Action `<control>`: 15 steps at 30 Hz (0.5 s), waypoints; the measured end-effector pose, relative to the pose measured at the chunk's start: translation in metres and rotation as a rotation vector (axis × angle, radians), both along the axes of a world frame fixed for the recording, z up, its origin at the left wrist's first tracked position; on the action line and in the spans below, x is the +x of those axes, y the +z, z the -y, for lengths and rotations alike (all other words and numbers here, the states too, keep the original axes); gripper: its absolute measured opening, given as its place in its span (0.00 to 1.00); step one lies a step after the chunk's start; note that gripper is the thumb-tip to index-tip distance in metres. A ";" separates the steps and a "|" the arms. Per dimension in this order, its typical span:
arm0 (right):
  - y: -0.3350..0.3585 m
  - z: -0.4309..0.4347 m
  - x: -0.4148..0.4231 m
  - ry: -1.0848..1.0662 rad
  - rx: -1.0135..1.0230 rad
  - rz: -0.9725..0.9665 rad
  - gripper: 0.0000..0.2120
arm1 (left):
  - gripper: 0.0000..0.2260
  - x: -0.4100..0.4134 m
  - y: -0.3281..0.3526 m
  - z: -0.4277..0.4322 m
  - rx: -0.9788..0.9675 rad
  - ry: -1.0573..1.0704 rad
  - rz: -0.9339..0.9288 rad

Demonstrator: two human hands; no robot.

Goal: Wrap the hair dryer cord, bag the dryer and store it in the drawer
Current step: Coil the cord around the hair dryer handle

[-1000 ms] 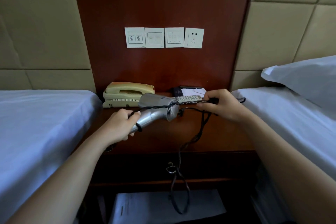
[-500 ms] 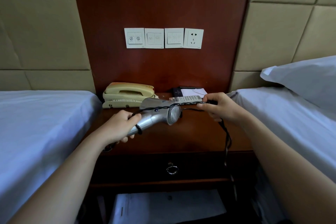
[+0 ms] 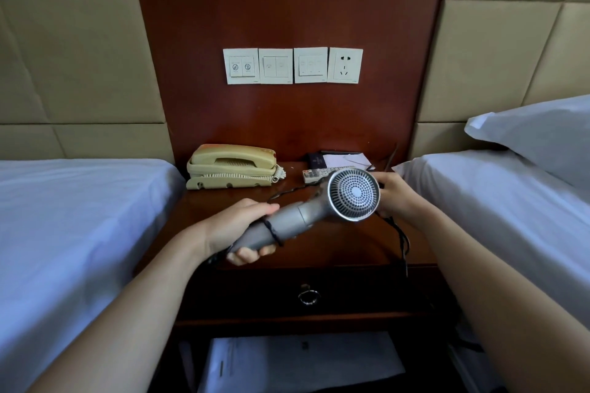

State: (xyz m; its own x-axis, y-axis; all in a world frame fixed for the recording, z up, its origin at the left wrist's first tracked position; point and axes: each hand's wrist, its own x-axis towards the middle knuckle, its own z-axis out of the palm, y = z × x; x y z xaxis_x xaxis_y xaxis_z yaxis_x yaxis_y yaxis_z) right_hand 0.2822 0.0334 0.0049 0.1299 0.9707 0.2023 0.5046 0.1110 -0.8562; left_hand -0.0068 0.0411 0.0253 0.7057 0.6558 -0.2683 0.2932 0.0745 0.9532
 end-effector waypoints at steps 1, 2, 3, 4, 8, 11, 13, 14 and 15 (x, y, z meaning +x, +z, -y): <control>-0.001 0.000 0.000 -0.017 -0.008 0.004 0.10 | 0.20 0.001 0.000 -0.001 -0.021 -0.021 0.020; -0.002 0.001 -0.001 -0.033 -0.013 0.009 0.09 | 0.21 0.003 0.000 -0.002 -0.041 -0.040 0.032; -0.004 0.001 -0.001 -0.040 -0.024 0.027 0.07 | 0.21 0.005 -0.001 -0.002 -0.059 -0.057 0.040; -0.006 0.001 -0.001 -0.034 -0.031 0.050 0.07 | 0.21 0.006 -0.001 -0.002 -0.077 -0.071 0.051; -0.016 -0.003 -0.002 -0.006 -0.090 0.160 0.12 | 0.23 0.012 -0.003 -0.006 -0.126 -0.028 0.146; -0.015 -0.002 -0.011 0.042 -0.060 0.329 0.18 | 0.22 0.009 -0.005 -0.014 -0.119 0.082 0.220; -0.015 -0.001 -0.016 0.083 -0.051 0.457 0.18 | 0.21 0.006 -0.009 -0.015 -0.092 0.136 0.244; -0.016 0.000 -0.017 0.098 -0.062 0.511 0.17 | 0.20 0.006 -0.011 -0.015 -0.078 0.153 0.245; -0.018 0.000 -0.017 0.101 -0.081 0.563 0.17 | 0.20 0.006 -0.012 -0.015 -0.066 0.164 0.242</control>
State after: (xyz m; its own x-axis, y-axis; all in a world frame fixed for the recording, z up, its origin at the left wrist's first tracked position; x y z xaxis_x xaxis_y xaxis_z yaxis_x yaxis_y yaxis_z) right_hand 0.2651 0.0334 -0.0135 -0.0702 0.9879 0.1381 0.8753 0.1274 -0.4666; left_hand -0.0009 0.0565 0.0133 0.6403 0.7531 -0.1512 0.0367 0.1666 0.9853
